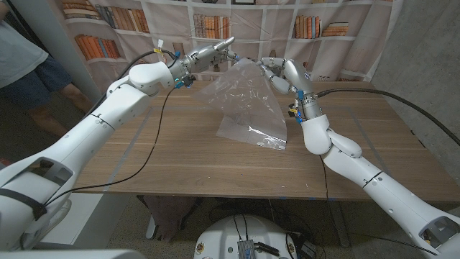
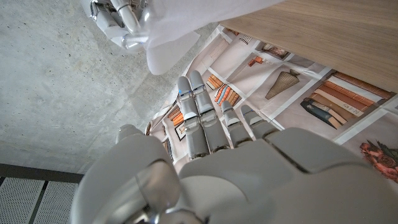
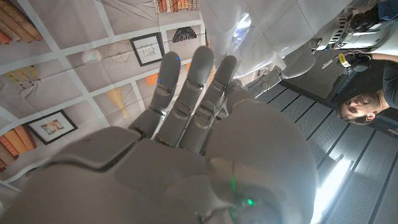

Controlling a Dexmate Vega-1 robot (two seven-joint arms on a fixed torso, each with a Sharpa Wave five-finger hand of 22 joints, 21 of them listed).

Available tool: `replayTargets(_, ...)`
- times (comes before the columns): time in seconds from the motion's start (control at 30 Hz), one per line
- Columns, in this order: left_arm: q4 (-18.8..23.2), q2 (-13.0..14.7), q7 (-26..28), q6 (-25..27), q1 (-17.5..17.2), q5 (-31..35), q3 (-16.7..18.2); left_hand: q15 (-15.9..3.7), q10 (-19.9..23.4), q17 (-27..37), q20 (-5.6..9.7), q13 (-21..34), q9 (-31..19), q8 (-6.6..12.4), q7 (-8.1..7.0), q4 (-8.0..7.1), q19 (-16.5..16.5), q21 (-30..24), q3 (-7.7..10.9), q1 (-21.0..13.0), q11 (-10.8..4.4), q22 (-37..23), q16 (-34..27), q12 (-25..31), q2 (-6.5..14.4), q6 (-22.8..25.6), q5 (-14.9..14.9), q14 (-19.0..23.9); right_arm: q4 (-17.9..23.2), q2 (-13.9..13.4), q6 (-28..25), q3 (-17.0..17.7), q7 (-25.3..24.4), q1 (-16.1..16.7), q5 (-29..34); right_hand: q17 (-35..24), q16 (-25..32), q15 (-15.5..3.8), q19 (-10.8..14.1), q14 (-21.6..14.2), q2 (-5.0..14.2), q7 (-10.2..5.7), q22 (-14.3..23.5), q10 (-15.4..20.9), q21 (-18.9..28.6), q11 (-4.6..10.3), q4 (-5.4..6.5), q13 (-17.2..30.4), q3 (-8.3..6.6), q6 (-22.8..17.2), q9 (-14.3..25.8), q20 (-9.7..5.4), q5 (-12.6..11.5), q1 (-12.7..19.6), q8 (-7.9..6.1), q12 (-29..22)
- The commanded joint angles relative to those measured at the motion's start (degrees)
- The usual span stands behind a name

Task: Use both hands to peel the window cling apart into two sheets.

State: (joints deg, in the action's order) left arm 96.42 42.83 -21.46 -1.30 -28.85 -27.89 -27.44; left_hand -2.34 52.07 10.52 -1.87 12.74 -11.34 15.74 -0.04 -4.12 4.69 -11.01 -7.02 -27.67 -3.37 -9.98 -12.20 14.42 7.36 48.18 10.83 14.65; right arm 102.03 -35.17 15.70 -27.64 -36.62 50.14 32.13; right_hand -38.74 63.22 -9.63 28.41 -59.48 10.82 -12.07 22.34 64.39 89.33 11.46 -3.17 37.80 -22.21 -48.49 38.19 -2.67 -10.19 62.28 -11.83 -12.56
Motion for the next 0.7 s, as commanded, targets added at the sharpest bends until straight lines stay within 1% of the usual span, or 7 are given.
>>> replayTargets(0.03, -0.99, -0.49, -0.93, -0.24, 0.49, -0.17, -0.56, -1.06, 1.39, 0.33, 0.21, 0.34, -0.31, 0.57, 0.18, -0.32, 0.41, -0.37, -0.09, 0.32, 0.02, -0.23, -0.4, 0.6, 0.06, 1.31, 0.26, 1.08, -0.58, 0.16, -0.66, -0.3, 0.15, -0.29, -0.12, -0.13, 0.32, -3.49, -0.15, 0.37, 0.08, 0.01, 0.06, -0.17, 0.32, 0.0, -0.35, 0.02, -0.31, -0.55, 0.13, -9.15, -0.28, -0.2, -0.36, 0.08)
replayTargets(0.3, -1.65, -0.76, -1.27, 0.03, 0.87, -0.22, -0.85, -1.16, 2.05, 0.33, 0.33, 0.47, -0.29, 0.75, 0.0, -0.39, 0.48, -0.39, -0.15, 0.37, 0.02, -0.23, -0.5, 0.76, 0.06, 1.99, 0.27, 1.62, -0.73, 0.12, -0.58, -0.45, 0.05, -0.5, -0.3, -0.06, 0.39, -3.49, -0.2, 0.37, 0.07, -0.01, 0.06, -0.18, 0.31, -0.01, -0.42, -0.06, -0.33, -0.6, 0.07, -9.16, -0.28, -0.22, -0.37, 0.09)
replayTargets(0.43, -2.83, -1.34, -2.79, 0.05, 1.89, -0.42, -1.57, -1.12, 2.07, 0.34, 0.46, 0.54, -0.28, 0.56, -0.16, -0.42, 0.5, -0.4, -0.18, 0.39, 0.08, -0.23, -0.5, 0.71, 0.05, 1.64, 0.27, 1.8, -0.56, 0.02, -0.58, -0.62, 0.09, -0.56, 0.01, -0.06, 0.44, -3.49, -0.24, 0.37, 0.07, -0.01, 0.05, -0.24, 0.28, -0.02, -0.4, -0.08, -0.32, -0.64, 0.06, -9.14, -0.28, -0.28, -0.38, 0.11)
replayTargets(0.5, -2.77, -1.45, -2.63, -0.04, 1.96, -0.02, -1.78, -1.26, 2.14, 0.34, 0.55, 0.57, -0.27, 0.55, -0.12, -0.44, 0.49, -0.39, -0.19, 0.4, -0.14, -0.23, -0.52, 0.71, 0.06, 1.69, 0.27, 1.92, -0.54, 0.02, -0.56, -0.62, 0.14, -0.56, -0.11, -0.15, 0.57, -3.49, -0.21, 0.27, 0.07, -0.01, 0.06, -0.3, 0.3, -0.02, -0.42, -0.16, -0.32, -0.6, 0.02, -9.16, -0.28, -0.29, -0.36, 0.15)
replayTargets(0.6, -3.43, -2.19, -2.9, -0.09, 2.14, -0.43, -2.05, -1.56, 2.34, 0.36, 0.7, 0.66, -0.26, 0.44, -0.1, -0.49, 0.52, -0.4, -0.21, 0.43, -0.03, -0.23, -0.75, 0.74, 0.08, 1.55, 0.28, 2.65, -0.56, 0.02, -0.48, -0.64, 0.15, -0.65, -0.17, 0.08, 0.41, -3.49, -0.18, 0.49, 0.06, 0.0, 0.07, -0.21, 0.33, -0.02, -0.44, -0.16, -0.32, -0.6, 0.0, -9.16, -0.28, -0.31, -0.36, 0.09)
replayTargets(0.67, -4.11, -2.18, -4.65, 0.1, 3.43, 0.17, -2.98, -1.65, 2.32, 0.37, 0.71, 0.71, -0.26, 0.49, 0.0, -0.51, 0.54, -0.4, -0.22, 0.44, -0.21, -0.23, -0.75, 0.71, 0.09, 1.73, 0.28, 2.72, -0.59, 0.0, -0.36, -0.73, 0.18, -0.79, -0.05, 0.04, 0.48, -3.49, -0.22, 0.43, 0.08, -0.02, 0.06, -0.29, 0.29, -0.01, -0.43, -0.28, -0.33, -0.58, -0.03, -9.15, -0.28, -0.33, -0.34, 0.19)
replayTargets(0.7, -3.69, -2.15, -4.02, -0.07, 3.13, 0.47, -2.85, -1.63, 2.31, 0.37, 0.72, 0.72, -0.26, 0.49, 0.0, -0.51, 0.53, -0.4, -0.23, 0.45, -0.23, -0.22, -0.75, 0.7, 0.09, 1.76, 0.28, 2.74, -0.65, 0.04, -0.3, -0.8, 0.2, -0.88, -0.03, 0.04, 0.49, -3.49, -0.2, 0.42, 0.07, -0.02, 0.07, -0.22, 0.32, -0.01, -0.45, -0.23, -0.33, -0.61, 0.0, -9.16, -0.27, -0.32, -0.38, 0.12)
